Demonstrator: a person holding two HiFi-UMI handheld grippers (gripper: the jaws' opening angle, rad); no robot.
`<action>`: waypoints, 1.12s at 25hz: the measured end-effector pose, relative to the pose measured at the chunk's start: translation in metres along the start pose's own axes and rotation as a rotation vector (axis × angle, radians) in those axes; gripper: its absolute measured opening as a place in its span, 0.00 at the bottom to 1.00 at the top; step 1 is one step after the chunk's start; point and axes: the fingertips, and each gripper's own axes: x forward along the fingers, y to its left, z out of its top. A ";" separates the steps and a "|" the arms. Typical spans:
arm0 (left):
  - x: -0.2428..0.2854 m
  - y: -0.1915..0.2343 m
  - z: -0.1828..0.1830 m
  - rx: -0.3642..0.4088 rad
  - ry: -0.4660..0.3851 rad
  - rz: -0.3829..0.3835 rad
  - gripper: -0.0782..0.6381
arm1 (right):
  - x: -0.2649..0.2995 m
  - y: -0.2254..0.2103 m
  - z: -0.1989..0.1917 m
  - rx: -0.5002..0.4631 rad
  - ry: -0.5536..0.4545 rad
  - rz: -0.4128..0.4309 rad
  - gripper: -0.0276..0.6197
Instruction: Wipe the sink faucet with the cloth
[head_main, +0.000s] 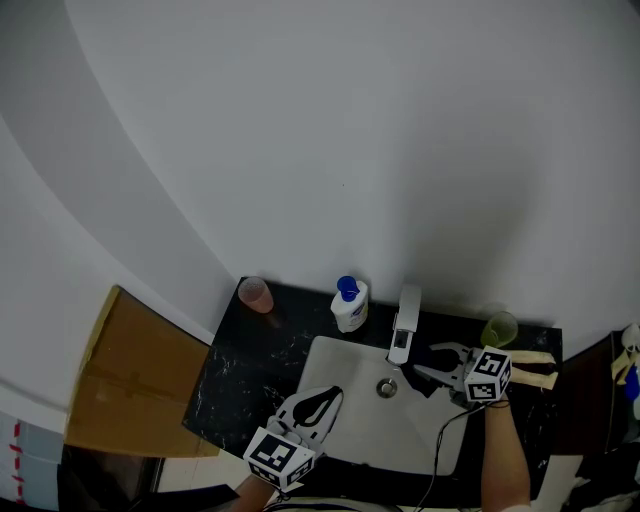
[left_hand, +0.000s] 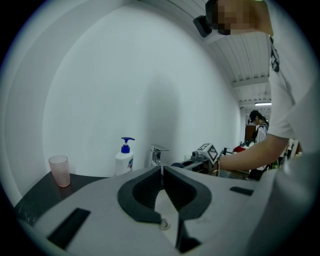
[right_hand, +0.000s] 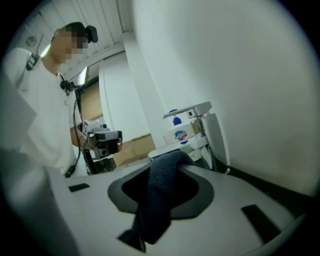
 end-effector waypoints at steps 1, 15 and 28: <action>0.001 0.000 0.000 0.000 0.000 -0.003 0.13 | -0.002 0.007 -0.003 0.012 0.003 0.027 0.21; -0.003 0.000 0.001 -0.005 -0.003 0.013 0.13 | -0.004 -0.043 0.022 0.068 -0.108 -0.120 0.21; -0.004 -0.003 -0.002 -0.004 0.000 0.014 0.13 | -0.010 -0.066 -0.001 0.172 -0.145 -0.188 0.21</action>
